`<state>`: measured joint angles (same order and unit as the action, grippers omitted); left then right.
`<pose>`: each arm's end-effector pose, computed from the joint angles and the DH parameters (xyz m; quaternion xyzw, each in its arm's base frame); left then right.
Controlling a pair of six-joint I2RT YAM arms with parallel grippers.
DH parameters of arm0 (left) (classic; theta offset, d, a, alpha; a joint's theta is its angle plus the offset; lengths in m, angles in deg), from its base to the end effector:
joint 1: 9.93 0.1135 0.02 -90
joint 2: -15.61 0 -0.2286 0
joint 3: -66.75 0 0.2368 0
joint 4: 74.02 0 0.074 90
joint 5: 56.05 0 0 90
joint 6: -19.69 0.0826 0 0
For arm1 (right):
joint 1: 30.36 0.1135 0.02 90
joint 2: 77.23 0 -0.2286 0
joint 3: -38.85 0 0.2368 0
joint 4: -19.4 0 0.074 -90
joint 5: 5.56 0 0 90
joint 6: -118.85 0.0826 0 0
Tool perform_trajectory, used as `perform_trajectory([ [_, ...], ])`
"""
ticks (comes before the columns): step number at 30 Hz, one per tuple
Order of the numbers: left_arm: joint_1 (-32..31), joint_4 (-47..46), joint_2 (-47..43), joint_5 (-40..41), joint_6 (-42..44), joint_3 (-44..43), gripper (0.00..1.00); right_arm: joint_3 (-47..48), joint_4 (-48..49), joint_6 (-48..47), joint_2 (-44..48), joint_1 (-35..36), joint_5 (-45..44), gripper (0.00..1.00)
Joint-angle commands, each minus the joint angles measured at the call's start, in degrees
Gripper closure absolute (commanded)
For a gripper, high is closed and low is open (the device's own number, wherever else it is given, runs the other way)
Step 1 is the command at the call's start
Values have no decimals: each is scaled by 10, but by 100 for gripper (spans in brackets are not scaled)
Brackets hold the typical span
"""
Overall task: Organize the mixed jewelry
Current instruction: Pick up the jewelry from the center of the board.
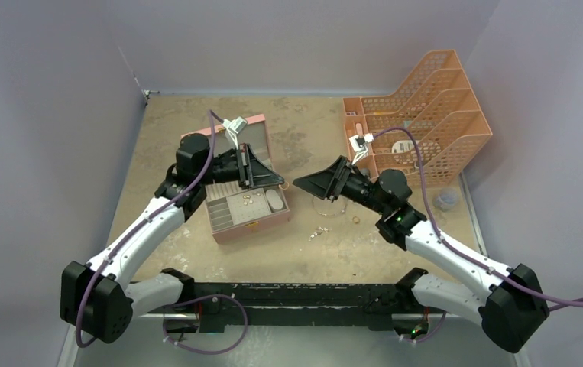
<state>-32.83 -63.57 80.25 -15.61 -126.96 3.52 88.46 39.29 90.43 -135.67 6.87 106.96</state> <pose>0.2369 -0.1683 0.2880 0.0482 0.7512 -0.6162 0.2316 0.2053 0.1957 0.3008 -0.0159 0.6412 0.6557 0.3984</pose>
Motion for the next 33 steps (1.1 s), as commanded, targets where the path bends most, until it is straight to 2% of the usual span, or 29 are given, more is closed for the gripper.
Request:
perform_trajectory([
  [1, 2, -80, -20, -65, -69, -27, 100, 14, 133, 29, -9, 2, 72, 32],
  [9, 2, -112, -24, -74, -103, -25, 100, 26, 174, 55, -39, 2, 93, 40],
  [15, 2, -121, -24, -67, -108, -16, 100, 23, 211, 82, -56, 2, 113, 59],
  [17, 2, -127, -24, -65, -112, -15, 100, 18, 221, 87, -57, 2, 118, 63],
  [22, 2, -143, -28, -61, -122, -8, 100, 13, 227, 88, -57, 3, 120, 65],
  [33, 2, -146, -37, -57, -128, 7, 100, 24, 223, 91, -75, 3, 115, 75],
])
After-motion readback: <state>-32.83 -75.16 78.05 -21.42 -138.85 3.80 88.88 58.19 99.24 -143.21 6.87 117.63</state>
